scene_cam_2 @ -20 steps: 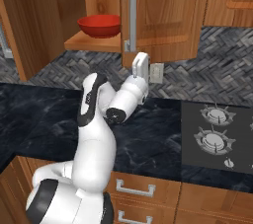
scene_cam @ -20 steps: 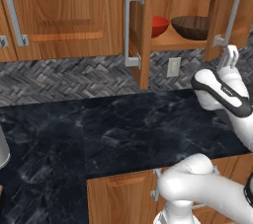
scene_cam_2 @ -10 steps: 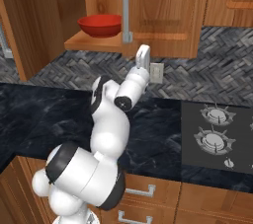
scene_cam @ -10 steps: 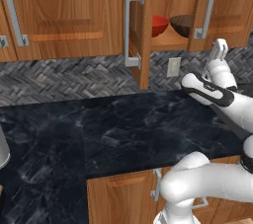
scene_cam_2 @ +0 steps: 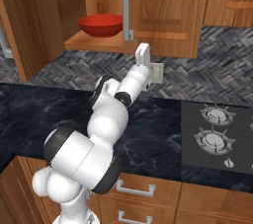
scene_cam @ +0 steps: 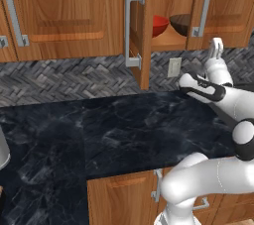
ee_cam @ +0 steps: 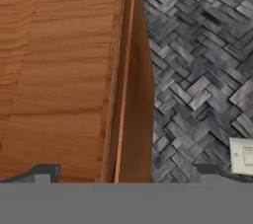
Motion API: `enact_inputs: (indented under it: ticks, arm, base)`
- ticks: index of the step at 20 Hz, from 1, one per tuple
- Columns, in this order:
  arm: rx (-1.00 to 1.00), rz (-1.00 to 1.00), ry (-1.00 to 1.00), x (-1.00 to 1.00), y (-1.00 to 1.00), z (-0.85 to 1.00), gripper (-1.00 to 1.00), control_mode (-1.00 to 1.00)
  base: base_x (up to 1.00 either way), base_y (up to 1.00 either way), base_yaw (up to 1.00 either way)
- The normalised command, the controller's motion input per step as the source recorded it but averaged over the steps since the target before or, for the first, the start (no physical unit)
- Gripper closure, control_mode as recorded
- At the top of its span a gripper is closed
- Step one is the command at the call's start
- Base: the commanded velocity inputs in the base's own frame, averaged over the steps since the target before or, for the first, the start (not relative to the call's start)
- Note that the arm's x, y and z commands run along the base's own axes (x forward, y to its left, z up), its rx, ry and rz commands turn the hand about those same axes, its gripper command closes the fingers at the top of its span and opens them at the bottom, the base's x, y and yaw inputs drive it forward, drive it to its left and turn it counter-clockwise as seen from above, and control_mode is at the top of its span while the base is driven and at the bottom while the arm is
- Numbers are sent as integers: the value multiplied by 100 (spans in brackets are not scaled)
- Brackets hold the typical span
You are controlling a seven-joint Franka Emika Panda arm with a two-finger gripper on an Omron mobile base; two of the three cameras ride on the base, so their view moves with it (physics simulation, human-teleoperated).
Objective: Open the cabinet. Pick the bowls from the counter and place them in the cabinet. Then close the cabinet.
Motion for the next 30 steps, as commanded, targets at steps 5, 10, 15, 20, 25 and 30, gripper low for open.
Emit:
enact_inputs:
  ticks: [5, 10, 15, 20, 25, 30]
  arm:
    - [0, 0, 43, 19, 0, 2, -100, -100]
    - [0, 0, 28, 2, 0, 5, -100, -100]
    - [4, 1, 2, -38, -1, 0, -100, -100]
    - [6, 6, -1, -63, -9, 6, -100, -100]
    - [5, 7, 0, -54, -12, 14, -100, -100]
    - [4, 8, 0, -49, -3, 22, -100, -100]
  base:
    - [0, 0, 0]
    - [0, 0, 0]
    - [0, 0, 0]
    - [0, 0, 0]
    - [0, 0, 0]
    - [0, 0, 0]
